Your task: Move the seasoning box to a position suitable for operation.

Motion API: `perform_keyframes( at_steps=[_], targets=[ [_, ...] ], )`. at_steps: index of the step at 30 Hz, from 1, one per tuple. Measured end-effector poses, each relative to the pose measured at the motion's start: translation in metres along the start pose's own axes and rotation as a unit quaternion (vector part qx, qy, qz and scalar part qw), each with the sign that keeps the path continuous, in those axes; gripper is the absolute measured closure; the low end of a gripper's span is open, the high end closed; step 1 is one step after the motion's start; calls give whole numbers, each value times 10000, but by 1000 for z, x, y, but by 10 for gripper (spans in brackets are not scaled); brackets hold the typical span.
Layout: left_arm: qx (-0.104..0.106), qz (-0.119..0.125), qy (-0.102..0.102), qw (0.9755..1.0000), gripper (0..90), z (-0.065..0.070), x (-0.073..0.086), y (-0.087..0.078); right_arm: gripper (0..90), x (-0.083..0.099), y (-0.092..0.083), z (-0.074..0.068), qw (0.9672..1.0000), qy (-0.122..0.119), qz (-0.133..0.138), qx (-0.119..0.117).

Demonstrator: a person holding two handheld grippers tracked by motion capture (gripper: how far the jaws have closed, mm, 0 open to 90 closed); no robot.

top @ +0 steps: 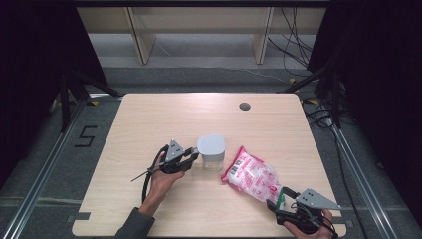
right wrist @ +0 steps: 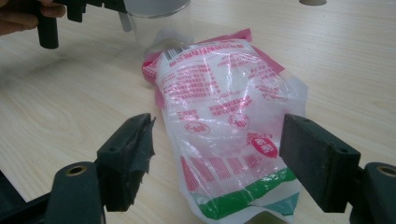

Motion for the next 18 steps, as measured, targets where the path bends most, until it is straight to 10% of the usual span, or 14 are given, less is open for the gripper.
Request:
perform_keyframes(
  at_steps=[18],
  targets=[
    [115, -16, -21, 9999, 696, 0, -2, 4, 268, 0, -2, 1, 9999, 67, 34, -81]
  ],
)
Point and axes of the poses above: each handheld gripper's, and its own axes: y roughly forward along the jaws, x roughly out of its underside, z roughly to its right, the point moved 1 cm from there along y, roughly forward along the jaws, and after that the axes turned 7 degrees about -z, right-handed, at the moved point
